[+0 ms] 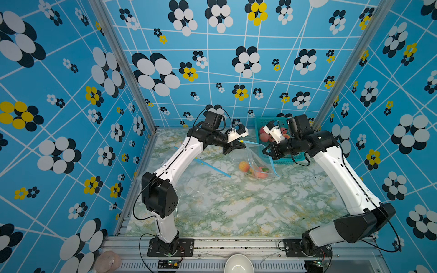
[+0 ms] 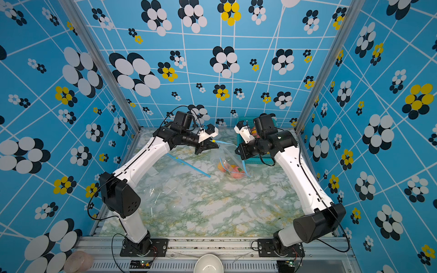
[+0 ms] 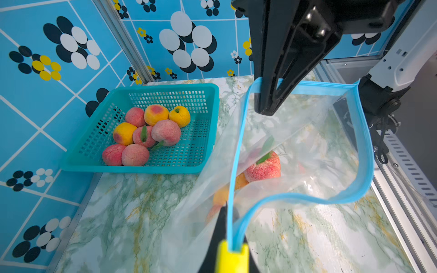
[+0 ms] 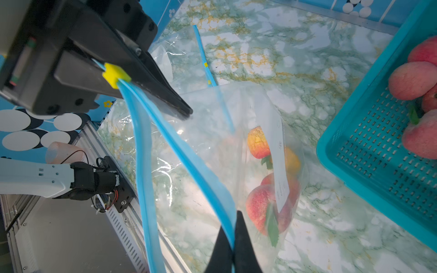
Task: Place the peach in a zip-top bag and seal the zipper
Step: Adjust the zipper food storage bag at the center of the board.
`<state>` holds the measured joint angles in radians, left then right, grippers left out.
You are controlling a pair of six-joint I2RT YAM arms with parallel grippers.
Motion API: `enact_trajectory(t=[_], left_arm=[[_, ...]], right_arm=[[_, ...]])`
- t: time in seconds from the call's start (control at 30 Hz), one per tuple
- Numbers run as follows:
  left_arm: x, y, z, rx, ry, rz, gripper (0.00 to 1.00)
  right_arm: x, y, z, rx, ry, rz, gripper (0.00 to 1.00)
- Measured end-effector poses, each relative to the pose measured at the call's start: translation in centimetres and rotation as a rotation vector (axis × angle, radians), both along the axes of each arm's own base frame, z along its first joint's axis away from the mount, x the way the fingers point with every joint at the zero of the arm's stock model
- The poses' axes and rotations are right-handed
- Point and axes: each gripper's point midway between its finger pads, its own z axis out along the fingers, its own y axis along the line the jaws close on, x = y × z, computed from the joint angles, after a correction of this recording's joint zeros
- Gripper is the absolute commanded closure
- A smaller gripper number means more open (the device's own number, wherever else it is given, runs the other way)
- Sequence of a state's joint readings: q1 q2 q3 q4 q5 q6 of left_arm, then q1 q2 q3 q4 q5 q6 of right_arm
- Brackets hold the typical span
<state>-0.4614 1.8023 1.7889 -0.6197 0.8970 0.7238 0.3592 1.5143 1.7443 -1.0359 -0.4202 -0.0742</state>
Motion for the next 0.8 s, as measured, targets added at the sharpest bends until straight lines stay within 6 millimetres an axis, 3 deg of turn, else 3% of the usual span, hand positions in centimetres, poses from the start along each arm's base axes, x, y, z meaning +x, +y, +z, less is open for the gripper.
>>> enact_trajectory(t=[0.1, 0.2, 0.33, 0.5, 0.63, 0.7, 0.8], left_arm=[[0.1, 0.6, 0.7, -0.02, 0.008, 0.039, 1.0], [-0.1, 1.0, 1.4, -0.036, 0.015, 0.086, 1.0], [0.0, 1.3, 2.2, -0.059, 0.035, 0.14, 1.0], [0.4, 1.2, 2.5, -0.066, 0.069, 0.181, 1.0], [0.0, 0.3, 3.2, -0.056, 0.073, 0.172, 1.0], [-0.5, -0.4, 3.6, -0.051, 0.074, 0.156, 1.0], [-1.3, -1.2, 3.6, -0.035, 0.088, 0.133, 1.0]], right_arm=[[1.0, 0.4, 0.7, 0.006, -0.018, 0.002, 0.91], [1.7, 0.4, 0.7, 0.0, -0.027, 0.004, 0.8], [2.6, -1.1, 0.7, -0.002, -0.023, -0.048, 0.6], [3.3, -2.1, 2.4, 0.021, -0.081, -0.083, 0.5], [1.9, 0.0, 6.4, 0.088, -0.228, 0.01, 0.48], [0.0, 2.6, 8.6, 0.118, -0.331, 0.124, 0.48], [-2.2, 5.9, 9.9, 0.152, -0.422, 0.27, 0.5]])
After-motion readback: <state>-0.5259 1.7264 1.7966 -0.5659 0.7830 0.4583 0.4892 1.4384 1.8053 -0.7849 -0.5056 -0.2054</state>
